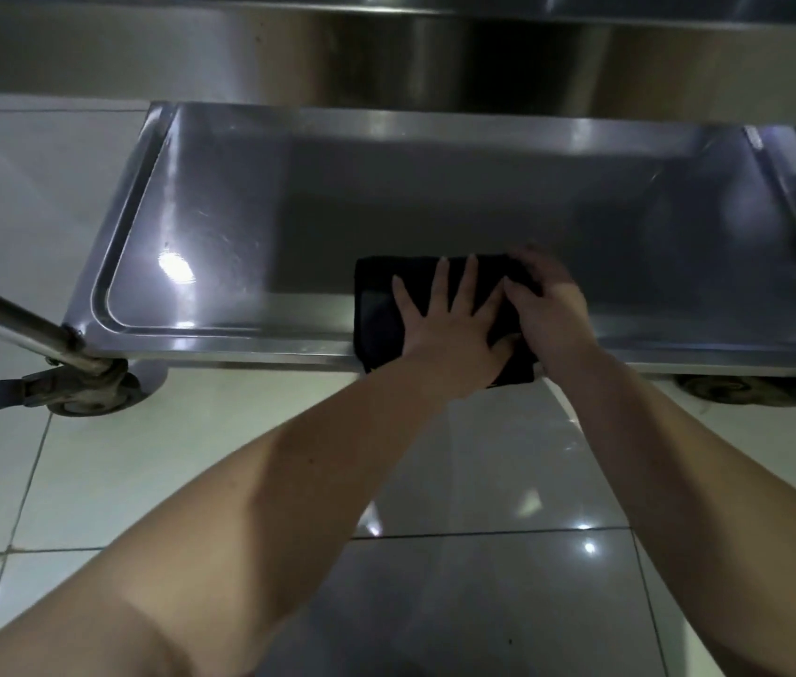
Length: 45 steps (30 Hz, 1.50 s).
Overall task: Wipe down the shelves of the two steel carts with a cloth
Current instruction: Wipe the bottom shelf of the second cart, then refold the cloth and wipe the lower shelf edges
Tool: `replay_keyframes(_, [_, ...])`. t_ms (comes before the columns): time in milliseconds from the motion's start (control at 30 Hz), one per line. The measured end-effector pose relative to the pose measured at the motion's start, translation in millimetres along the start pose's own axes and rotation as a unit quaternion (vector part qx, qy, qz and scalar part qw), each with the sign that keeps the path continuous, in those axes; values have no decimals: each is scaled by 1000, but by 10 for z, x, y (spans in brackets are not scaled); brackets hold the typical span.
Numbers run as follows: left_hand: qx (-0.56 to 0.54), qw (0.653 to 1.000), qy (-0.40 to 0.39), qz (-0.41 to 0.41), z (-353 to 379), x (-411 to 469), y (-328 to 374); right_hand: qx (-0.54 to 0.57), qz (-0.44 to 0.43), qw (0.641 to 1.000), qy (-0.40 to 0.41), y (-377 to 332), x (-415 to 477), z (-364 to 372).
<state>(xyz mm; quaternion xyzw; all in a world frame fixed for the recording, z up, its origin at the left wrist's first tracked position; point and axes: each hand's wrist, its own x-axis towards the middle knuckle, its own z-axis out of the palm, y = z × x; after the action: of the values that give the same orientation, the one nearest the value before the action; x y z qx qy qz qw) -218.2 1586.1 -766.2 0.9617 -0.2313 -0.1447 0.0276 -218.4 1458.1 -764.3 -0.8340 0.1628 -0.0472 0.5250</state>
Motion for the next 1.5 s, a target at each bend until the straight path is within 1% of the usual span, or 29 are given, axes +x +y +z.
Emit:
replay_keyframes(67, [-49,998,-8,26,-85,-62,-120,-103,-43,993,-43,-3,13,-13])
replay_keyframes(100, [-96,995,12,38,-148,-93,-205,-137,-52,987,-59,-15,21,-8])
replay_keyframes(133, [-151,986,50,41,-209,-117,-316,-165,-54,982,-69,-27,38,2])
replay_keyframes(200, [-225,964,142,-4,-325,-152,-569,-238,-35,967,-78,-59,67,26])
replay_keyframes(233, [-227,959,166,-38,-355,-156,-700,-281,-21,957,-76,-85,71,42])
replay_keyframes(267, [-210,962,163,-66,-368,-154,-805,-312,-10,948,-66,-120,80,56])
replay_keyframes(333, [-161,976,117,-86,-372,-166,-892,-333,8,942,-37,-200,89,78])
replay_keyframes(400, [-148,980,110,-77,-384,-184,-878,-326,13,945,-32,-262,71,69])
replay_keyframes(467, [-141,978,127,-83,-441,-207,-893,-297,-16,954,-40,-292,21,14])
replay_keyframes(567, [-147,977,132,-81,-576,-279,-989,-225,-64,972,-20,-367,-148,-143])
replay_keyframes(633, [-180,972,140,-64,-702,-395,-1041,-197,-80,977,-10,-448,-270,-263])
replay_keyframes(700, [-230,959,162,-45,-841,-578,-1053,-151,-79,985,-9,-562,-417,-378])
replay_keyframes(800, [-293,940,174,-15,-1042,-875,-1043,-85,-92,992,-11,-765,-622,-518])
replay_keyframes(900, [-343,919,191,-31,-1220,-1115,-1015,-63,-112,991,-21,-991,-731,-625])
replay_keyframes(967, [-360,908,209,-43,-1357,-1236,-994,-64,-111,991,-33,-1141,-781,-683])
replay_keyframes(1033, [-350,908,222,-53,-1506,-1363,-973,-72,-103,991,-49,-1307,-857,-737])
replay_keyframes(1067, [-334,915,218,-62,-1590,-1436,-959,-77,-92,991,-61,-1401,-906,-770])
replay_keyframes(1167, [-280,936,192,-90,-1878,-1712,-910,-98,-57,990,-88,-1761,-1108,-880])
replay_keyframes(1233, [-289,934,183,-107,-2150,-1915,-868,-119,-44,987,-101,-2065,-1262,-972])
replay_keyframes(1300, [-316,923,186,-121,-2496,-2118,-848,-114,-39,987,-105,-2442,-1412,-1064])
replay_keyframes(1400, [-378,892,188,-162,-3074,-2425,-864,-73,-37,993,-90,-3080,-1604,-1208])
replay_keyframes(1500, [-413,872,171,-201,-3698,-2782,-916,-49,-12,992,-113,-3738,-1774,-1393])
